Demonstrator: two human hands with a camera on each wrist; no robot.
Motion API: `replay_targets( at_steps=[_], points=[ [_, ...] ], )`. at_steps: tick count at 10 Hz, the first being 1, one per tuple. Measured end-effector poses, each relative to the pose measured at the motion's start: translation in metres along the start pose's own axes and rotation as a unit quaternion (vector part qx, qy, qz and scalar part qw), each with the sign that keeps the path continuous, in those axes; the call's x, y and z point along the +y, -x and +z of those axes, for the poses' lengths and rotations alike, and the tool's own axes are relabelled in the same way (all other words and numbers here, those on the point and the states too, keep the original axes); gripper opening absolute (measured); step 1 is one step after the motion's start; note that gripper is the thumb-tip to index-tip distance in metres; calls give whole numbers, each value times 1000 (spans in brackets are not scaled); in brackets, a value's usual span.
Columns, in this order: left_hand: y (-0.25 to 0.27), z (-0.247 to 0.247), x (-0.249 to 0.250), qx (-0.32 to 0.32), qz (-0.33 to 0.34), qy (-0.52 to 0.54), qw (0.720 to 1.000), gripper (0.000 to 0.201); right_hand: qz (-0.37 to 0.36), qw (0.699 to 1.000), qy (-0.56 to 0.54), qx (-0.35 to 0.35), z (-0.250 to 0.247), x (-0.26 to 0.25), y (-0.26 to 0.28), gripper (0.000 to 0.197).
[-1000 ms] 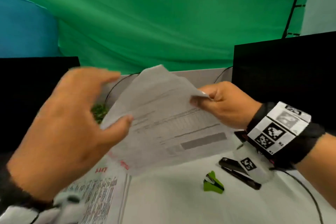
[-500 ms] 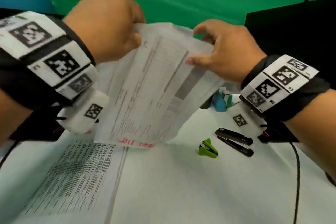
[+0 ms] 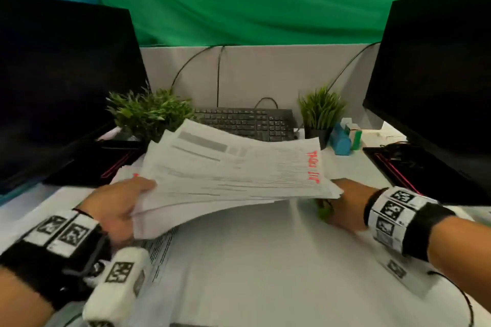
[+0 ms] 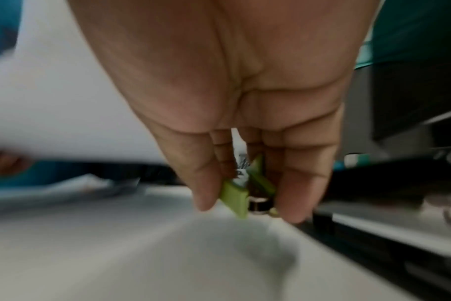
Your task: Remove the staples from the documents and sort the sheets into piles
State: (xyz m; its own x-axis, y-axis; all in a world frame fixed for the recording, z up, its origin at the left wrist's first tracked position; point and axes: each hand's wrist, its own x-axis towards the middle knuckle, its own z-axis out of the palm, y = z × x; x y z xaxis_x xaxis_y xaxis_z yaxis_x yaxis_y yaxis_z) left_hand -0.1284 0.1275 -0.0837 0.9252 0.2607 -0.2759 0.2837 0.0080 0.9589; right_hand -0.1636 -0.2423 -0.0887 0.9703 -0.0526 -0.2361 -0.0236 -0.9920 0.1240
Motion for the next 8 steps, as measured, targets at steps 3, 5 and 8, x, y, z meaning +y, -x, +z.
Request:
replay_targets(
  at_steps=[3, 5, 8],
  points=[
    [44, 61, -72, -152, -73, -22, 985, 41, 16, 911, -356, 206, -54, 51, 16, 41],
    [47, 75, -63, -139, -177, 82, 971, 24, -148, 882, -444, 62, -30, -61, 35, 50],
    [50, 75, -71, -153, -146, 101, 972, 24, -178, 944, -253, 113, -6, -120, 21, 41]
  ],
)
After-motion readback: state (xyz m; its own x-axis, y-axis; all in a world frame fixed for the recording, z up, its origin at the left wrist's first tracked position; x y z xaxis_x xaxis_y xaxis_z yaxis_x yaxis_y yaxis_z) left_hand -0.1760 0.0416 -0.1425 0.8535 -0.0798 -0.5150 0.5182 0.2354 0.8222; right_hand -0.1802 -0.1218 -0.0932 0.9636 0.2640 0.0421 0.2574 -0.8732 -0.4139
